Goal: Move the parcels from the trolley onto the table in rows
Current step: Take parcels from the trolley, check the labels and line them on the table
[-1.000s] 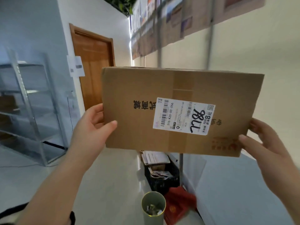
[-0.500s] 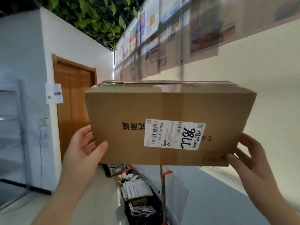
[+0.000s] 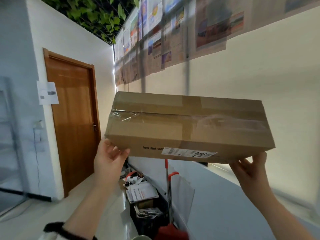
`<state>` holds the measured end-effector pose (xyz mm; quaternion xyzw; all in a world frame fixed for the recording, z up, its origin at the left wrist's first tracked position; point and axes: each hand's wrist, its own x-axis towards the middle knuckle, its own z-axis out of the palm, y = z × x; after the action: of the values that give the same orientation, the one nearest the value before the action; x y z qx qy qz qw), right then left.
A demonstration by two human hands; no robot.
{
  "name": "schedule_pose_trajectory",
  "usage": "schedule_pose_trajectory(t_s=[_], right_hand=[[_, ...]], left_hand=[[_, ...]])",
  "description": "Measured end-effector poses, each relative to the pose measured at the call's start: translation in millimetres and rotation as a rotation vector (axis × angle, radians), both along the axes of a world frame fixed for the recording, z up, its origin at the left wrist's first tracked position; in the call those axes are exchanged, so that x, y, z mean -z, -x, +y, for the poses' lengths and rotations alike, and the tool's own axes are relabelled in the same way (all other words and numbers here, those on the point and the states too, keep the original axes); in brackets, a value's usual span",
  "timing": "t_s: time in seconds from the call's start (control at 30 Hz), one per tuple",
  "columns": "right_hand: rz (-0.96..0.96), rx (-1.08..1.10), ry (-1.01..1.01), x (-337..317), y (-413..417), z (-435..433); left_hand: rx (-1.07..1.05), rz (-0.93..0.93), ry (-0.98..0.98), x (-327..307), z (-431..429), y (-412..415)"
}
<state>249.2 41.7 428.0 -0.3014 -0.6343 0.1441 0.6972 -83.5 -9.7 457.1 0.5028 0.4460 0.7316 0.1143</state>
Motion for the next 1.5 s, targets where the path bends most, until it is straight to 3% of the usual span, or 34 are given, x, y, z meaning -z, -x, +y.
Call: schedule_pose_trajectory(t_s=[0.2, 0.4, 0.57, 0.7, 0.87, 1.07, 1.27, 1.5], right_hand=[[0.034, 0.053, 0.121, 2.6, -5.1, -2.3], [-0.028, 0.267, 0.268, -20.1, -15.8, -4.5], [-0.119, 0.253, 0.584, -28.9, -25.1, 1.6], [-0.451, 0.277, 0.963, -26.4, -26.9, 11.3], [-0.569, 0.226, 1.186, -21.9, -36.7, 16.4], [-0.583, 0.295, 1.157, -1.9, -49.7, 20.9], [-0.465, 0.337, 1.283, 44.3, -62.1, 1.5], [-0.289, 0.364, 1.439, 84.2, -51.5, -38.9]], left_hand=[[-0.040, 0.029, 0.080, 4.7, 2.1, -3.5], [-0.290, 0.266, 0.145, -18.5, -0.8, -3.3], [-0.355, 0.588, 0.596, -29.7, 13.5, 4.5], [-0.144, 0.576, 1.017, -19.7, 28.3, 1.0], [-0.036, 0.605, 1.211, 10.4, 34.8, -2.4], [-0.042, 0.626, 1.112, 22.1, 36.0, -13.2], [-0.170, 1.087, 0.755, -19.5, 20.2, -61.6], [-0.106, 1.224, 0.632, -34.3, 14.8, -76.9]])
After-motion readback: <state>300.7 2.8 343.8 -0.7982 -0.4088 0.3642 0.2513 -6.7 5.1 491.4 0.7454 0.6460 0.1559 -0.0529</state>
